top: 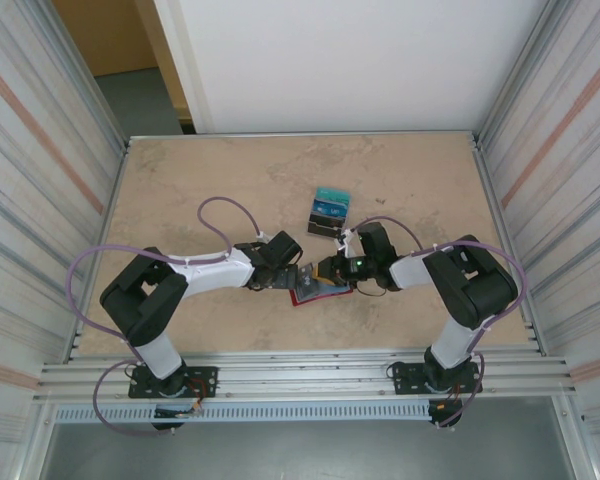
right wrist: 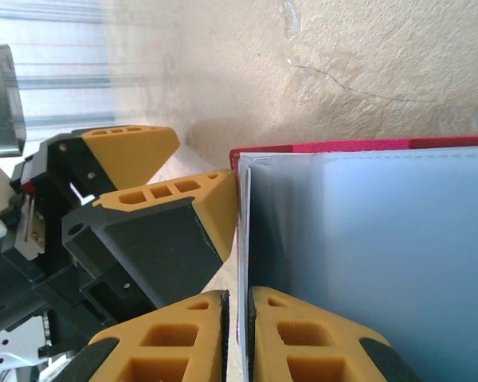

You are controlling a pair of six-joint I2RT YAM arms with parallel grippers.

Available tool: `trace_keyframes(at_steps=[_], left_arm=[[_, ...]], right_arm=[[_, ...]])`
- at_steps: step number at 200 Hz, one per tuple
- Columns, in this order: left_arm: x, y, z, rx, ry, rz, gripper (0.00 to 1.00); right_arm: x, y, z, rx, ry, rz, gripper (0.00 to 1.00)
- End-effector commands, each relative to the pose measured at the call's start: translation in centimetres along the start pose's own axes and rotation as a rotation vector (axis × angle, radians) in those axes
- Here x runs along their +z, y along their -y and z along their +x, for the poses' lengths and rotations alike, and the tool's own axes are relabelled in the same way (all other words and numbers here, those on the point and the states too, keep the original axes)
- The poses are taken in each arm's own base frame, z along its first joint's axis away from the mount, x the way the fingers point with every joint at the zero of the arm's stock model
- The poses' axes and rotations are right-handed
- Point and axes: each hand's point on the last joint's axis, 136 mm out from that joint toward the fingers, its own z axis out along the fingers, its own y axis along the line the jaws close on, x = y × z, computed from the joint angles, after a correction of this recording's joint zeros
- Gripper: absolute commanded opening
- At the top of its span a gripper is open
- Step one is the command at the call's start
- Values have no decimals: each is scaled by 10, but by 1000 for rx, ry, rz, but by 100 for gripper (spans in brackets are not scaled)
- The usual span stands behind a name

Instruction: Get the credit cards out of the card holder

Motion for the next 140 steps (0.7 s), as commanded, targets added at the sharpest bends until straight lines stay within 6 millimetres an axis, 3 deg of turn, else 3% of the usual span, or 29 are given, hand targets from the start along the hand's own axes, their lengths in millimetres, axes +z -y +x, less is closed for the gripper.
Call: trace_keyframes(at_steps=[1, 32, 77, 140], left_arm=[[11, -29, 22, 40, -79, -129, 99], [11, -30, 22, 39, -78, -132, 99], [11, -30, 22, 40, -79, -133, 99], [11, -33, 20, 47, -76, -153, 99]], right_arm=[[-4, -9, -2, 5, 0, -53, 16], [-6, -8, -3, 12, 6, -56, 16], [-8, 0, -4, 23, 16, -28, 6], [-28, 17, -6, -49, 44, 198, 4]])
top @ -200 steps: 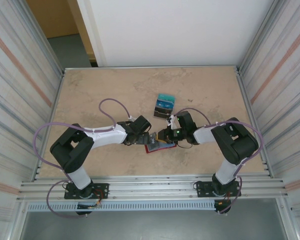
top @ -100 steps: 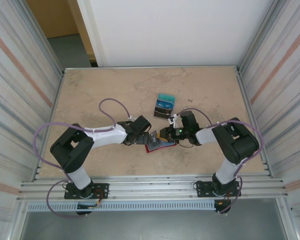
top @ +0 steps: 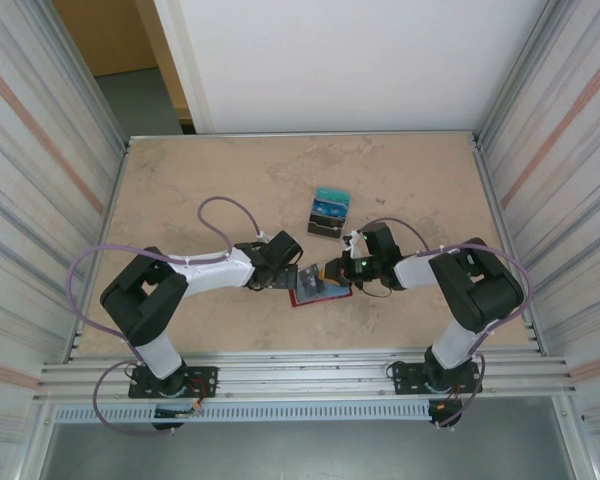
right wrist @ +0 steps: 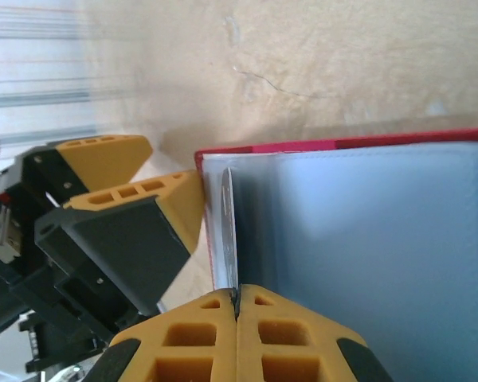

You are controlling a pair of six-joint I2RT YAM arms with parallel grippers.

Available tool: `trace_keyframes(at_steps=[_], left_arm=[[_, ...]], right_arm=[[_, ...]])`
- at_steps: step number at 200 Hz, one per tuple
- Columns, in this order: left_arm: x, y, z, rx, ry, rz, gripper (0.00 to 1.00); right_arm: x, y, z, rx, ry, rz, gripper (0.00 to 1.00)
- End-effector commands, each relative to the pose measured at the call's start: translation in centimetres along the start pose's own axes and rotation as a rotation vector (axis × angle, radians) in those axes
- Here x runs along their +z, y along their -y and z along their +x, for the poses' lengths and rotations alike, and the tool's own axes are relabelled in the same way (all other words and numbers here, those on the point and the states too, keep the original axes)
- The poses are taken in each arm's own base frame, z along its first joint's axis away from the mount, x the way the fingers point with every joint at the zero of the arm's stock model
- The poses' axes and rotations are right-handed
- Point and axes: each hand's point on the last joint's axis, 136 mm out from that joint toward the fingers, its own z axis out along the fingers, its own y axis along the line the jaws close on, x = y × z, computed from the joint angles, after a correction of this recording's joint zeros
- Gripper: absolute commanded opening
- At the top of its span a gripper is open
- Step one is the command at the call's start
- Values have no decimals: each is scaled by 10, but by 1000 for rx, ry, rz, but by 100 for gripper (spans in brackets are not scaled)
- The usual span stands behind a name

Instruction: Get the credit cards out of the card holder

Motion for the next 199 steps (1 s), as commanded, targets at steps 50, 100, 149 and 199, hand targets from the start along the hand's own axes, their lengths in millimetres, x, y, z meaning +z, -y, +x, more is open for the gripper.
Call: trace_keyframes(at_steps=[50, 100, 149, 199], left_arm=[[11, -34, 15, 50, -66, -153, 99], [8, -41, 3, 50, -34, -163, 99], [8, -39, -13, 70, -7, -150, 99], [8, -33, -23, 136, 21, -131, 99]], right_arm=[[-37, -3, -15, -154, 69, 205, 1], [-75, -33, -51, -410, 176, 368, 0], [-94, -67, -96, -800, 235, 485, 0], [-88, -90, -134, -1147, 247, 517, 0]])
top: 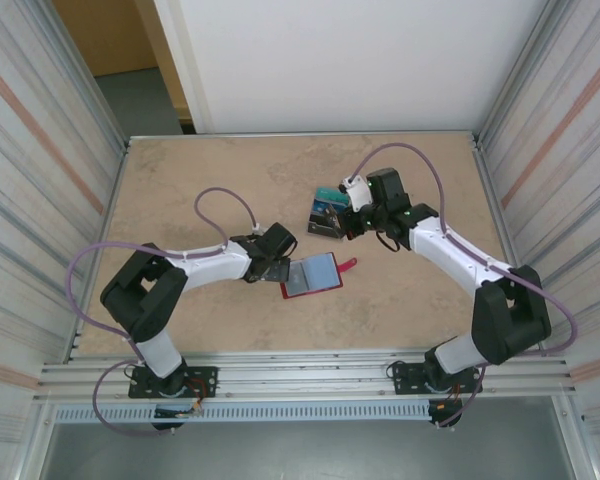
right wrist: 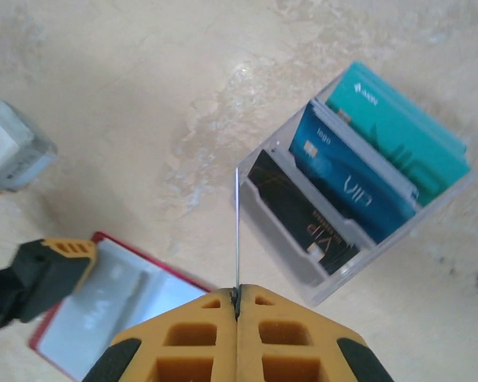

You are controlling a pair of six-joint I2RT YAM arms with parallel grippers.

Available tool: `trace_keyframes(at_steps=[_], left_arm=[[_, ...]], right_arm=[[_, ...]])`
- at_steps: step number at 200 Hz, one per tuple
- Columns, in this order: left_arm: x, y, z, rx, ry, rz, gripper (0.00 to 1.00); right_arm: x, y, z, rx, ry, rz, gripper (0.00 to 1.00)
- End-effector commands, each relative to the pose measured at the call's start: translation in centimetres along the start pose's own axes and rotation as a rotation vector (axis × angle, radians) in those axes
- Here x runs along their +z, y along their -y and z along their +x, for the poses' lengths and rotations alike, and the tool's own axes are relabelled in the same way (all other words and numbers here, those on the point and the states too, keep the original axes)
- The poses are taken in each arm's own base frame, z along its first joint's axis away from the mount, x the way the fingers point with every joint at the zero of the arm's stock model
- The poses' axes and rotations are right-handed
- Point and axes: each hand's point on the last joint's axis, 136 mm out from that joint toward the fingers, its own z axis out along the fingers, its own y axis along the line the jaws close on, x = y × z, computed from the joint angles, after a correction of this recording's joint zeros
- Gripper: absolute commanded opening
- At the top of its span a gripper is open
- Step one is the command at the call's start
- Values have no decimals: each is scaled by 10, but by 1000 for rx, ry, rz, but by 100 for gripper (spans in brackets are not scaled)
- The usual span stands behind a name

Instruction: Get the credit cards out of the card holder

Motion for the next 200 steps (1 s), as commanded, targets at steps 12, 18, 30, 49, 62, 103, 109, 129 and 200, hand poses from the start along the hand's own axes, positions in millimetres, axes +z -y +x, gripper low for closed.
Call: trace_keyframes(at_steps=[12, 18, 30, 49, 62, 103, 109, 129, 200], left_arm=[[8, -9, -2, 78, -13, -52, 99], [9, -9, -2, 82, -14, -53, 99], [11, -8, -4, 86, -13, -45, 99], [13, -6, -7, 91, -11, -33, 99], [14, -5, -9, 89, -10, -29, 99], [14, -5, -15, 80, -2, -16, 99], [15, -5, -16, 79, -2, -14, 99], [15, -5, -17, 79, -3, -14, 99], [16, -9, -18, 63, -11, -14, 99]], right_arm=[[15, 15, -22, -271, 19, 29, 0], [17, 15, -24, -291, 18, 23, 0], [24, 16, -26, -326, 13, 11, 0], [32, 16, -28, -364, -2, -8, 0], [36, 17, -30, -381, -4, -13, 0], [52, 20, -22, -395, -47, -45, 0], [53, 21, -21, -394, -53, -48, 0], [57, 25, -17, -395, -66, -50, 0], [69, 34, 0, -384, -115, -85, 0]])
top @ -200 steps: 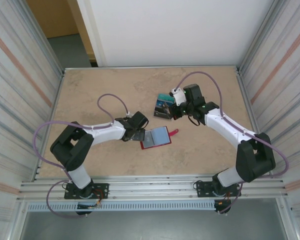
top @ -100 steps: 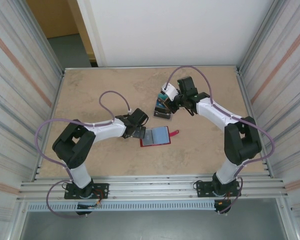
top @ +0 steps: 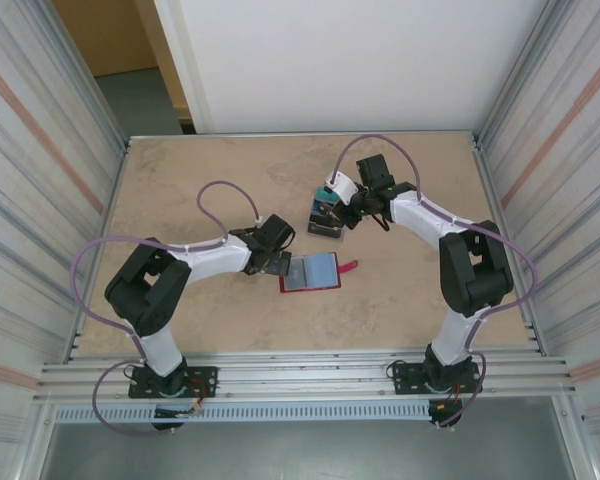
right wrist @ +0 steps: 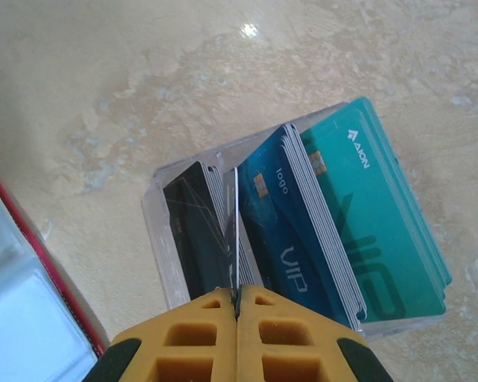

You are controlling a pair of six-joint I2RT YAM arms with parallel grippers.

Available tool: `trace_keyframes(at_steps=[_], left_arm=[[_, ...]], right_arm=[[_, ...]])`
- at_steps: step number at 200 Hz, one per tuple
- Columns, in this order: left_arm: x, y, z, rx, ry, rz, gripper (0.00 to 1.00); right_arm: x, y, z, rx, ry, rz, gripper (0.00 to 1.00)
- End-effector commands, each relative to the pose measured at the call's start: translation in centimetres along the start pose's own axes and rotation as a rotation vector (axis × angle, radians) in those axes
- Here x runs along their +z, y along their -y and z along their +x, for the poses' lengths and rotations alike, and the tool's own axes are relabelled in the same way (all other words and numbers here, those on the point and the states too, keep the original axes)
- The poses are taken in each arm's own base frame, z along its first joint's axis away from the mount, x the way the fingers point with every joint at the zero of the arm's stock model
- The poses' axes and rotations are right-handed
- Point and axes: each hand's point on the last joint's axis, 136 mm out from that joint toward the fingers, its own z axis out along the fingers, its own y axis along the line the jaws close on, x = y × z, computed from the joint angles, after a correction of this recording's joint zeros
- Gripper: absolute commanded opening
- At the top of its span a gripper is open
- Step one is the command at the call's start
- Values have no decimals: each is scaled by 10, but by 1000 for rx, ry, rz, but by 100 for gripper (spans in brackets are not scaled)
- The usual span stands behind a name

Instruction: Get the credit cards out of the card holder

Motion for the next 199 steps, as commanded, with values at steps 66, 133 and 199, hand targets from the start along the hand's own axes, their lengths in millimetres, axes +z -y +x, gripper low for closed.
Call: trace_keyframes(at_steps=[66, 133, 199], left_arm=[[5, -10, -1, 8, -29, -36, 99], [1, -7, 7, -24, -36, 8, 99], [-25, 0, 6, -127, 29, 129, 99]], right_arm=[[19, -5, 9, -16, -64, -70, 17], [-20, -1, -22, 99, 36, 27, 40], [-34, -57, 6, 463, -31, 160, 41]])
